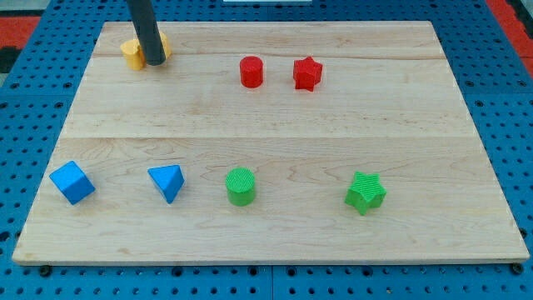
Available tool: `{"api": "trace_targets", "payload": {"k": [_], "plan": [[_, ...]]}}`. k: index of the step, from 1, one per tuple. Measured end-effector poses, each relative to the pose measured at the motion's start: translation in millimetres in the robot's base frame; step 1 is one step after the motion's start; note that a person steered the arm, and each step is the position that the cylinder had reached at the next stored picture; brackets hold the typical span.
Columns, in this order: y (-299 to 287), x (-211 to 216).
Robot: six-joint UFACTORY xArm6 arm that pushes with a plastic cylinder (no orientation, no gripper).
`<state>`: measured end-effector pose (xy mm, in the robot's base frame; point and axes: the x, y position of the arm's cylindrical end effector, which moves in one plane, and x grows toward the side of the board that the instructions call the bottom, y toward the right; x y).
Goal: Move blue triangle to the bottom left of the yellow heart
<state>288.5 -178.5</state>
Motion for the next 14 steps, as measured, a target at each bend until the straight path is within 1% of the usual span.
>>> {"api": "trace_targets", "payload": {"k": [1,2,3,4,5,6,8,9,10,11,12,13,14], "plan": [[0,54],[-2,131],[31,168],[69,199],[86,231],[75,231],[30,276],[20,262],[41,253],[47,219],[11,179],[21,201],[-48,177]]}}
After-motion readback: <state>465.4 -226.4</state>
